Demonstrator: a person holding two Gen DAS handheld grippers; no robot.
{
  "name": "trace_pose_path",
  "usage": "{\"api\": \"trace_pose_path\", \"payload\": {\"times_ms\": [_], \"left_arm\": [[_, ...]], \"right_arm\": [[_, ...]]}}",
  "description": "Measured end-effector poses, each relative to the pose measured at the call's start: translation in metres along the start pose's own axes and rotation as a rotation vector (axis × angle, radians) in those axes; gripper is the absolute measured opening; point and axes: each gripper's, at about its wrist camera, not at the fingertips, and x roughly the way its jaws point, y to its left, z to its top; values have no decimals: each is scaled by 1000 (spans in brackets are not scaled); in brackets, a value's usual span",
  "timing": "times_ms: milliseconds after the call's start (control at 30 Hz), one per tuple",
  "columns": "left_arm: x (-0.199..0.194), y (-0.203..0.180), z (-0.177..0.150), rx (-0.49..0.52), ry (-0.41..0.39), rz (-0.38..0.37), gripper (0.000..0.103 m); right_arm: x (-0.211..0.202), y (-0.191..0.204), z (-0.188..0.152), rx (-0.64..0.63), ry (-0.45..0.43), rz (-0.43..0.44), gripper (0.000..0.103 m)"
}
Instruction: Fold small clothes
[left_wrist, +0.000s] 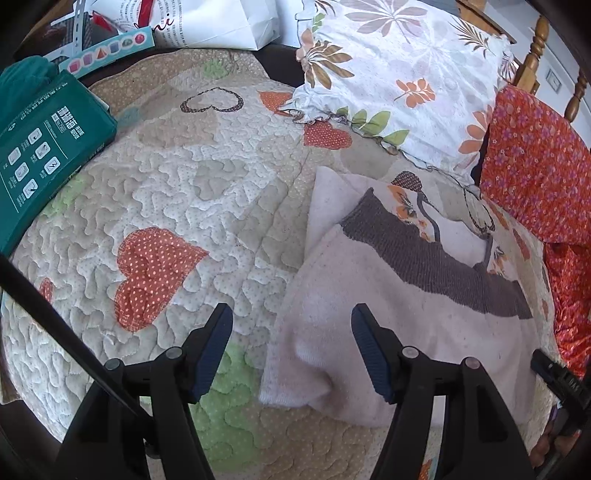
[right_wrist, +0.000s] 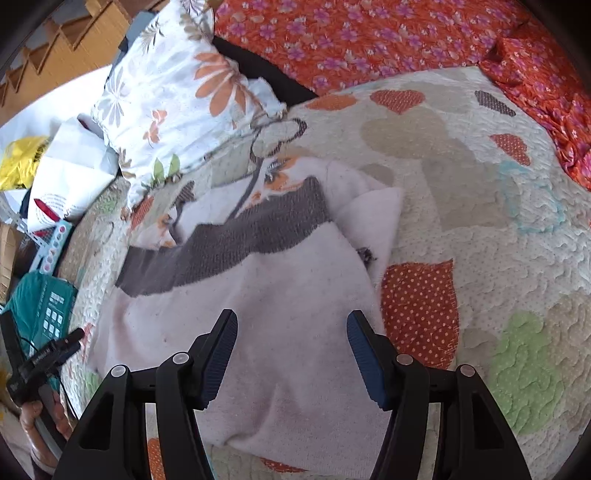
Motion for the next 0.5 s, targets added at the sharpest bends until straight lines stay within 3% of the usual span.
{"api": "trace_pose_path", "payload": {"times_ms": [100, 267, 500], "left_arm": [[5, -1, 8, -3, -9, 6, 66], [17, -10, 20, 42, -15, 30, 66], [48, -24, 14, 121, 103, 79, 67]], "right_arm": [[14, 4, -4, -28, 43, -35, 68], [19, 18, -8, -108, 39, -80, 78], [22, 24, -11, -149, 32, -113, 80]]}}
